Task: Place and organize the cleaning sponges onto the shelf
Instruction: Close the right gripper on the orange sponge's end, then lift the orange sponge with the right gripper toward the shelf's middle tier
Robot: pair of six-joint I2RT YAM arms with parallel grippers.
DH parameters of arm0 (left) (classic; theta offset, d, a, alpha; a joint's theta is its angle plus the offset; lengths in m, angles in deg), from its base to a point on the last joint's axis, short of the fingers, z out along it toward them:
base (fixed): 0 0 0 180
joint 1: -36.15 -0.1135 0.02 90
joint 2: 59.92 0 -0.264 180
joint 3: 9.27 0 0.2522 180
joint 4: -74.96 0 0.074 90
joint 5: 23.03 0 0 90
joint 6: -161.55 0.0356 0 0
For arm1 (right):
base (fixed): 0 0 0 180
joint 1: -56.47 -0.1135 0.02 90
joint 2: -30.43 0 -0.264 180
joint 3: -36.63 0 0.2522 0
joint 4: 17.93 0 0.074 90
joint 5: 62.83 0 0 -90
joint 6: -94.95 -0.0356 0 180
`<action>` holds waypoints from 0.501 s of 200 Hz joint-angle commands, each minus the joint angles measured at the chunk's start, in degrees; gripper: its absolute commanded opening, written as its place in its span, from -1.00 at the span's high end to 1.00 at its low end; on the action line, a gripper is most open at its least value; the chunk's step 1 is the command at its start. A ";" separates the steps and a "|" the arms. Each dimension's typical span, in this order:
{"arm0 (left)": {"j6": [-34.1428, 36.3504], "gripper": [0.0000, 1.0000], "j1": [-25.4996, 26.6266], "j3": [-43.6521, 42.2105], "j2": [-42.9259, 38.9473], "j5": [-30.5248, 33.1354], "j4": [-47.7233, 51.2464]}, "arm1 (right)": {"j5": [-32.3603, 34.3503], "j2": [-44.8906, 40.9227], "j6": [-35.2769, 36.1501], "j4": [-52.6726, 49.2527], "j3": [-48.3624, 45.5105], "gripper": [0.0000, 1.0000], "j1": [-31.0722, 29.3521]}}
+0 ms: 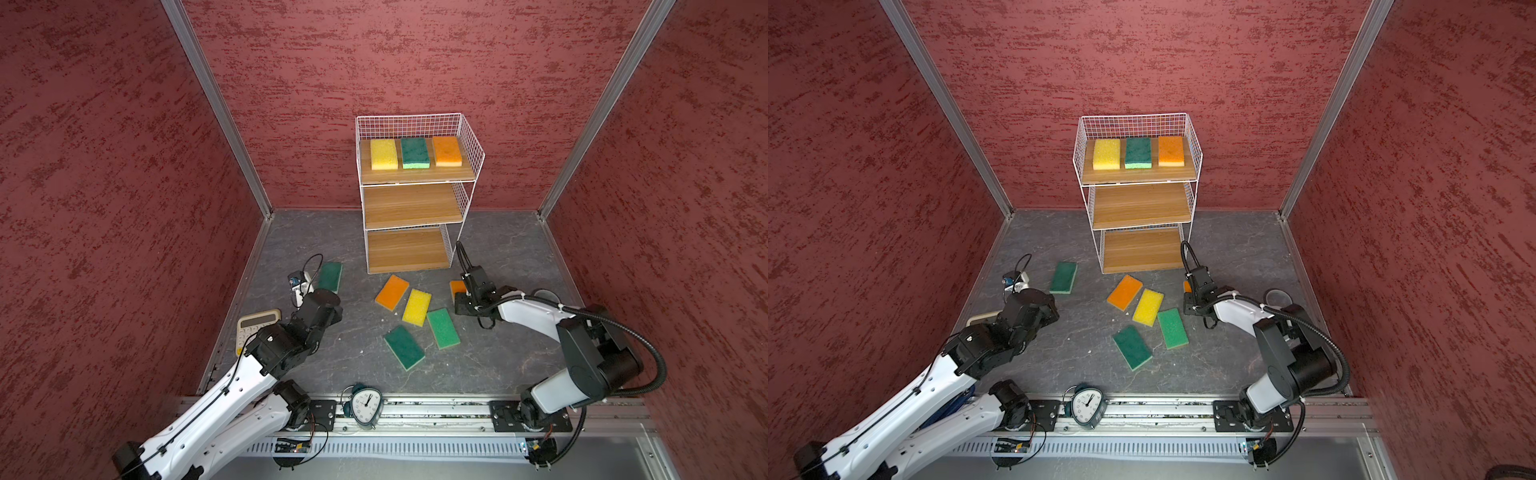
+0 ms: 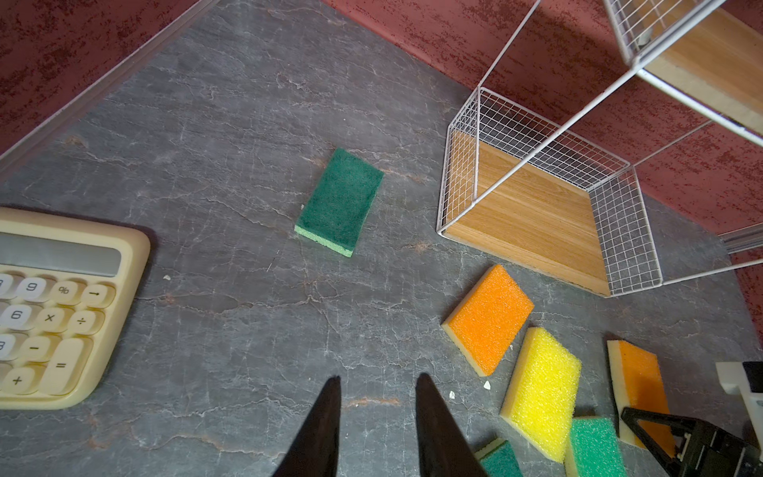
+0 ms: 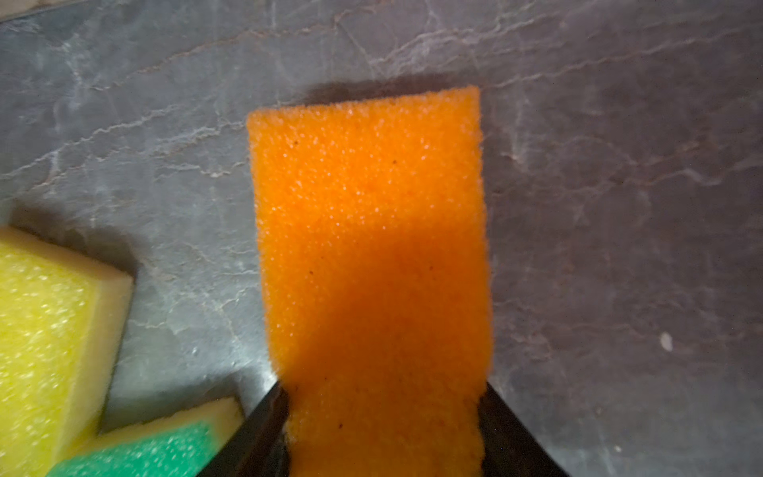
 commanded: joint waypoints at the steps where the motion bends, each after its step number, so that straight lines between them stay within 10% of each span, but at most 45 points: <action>1: 0.50 0.35 0.15 -0.53 0.30 0.54 -0.14 | -1.30 -3.87 -1.00 -1.36 0.74 -0.21 -0.54; 100: 1.23 0.35 0.02 -0.86 0.66 0.44 -1.70 | -1.26 -15.56 0.75 -7.02 10.18 -0.19 -1.83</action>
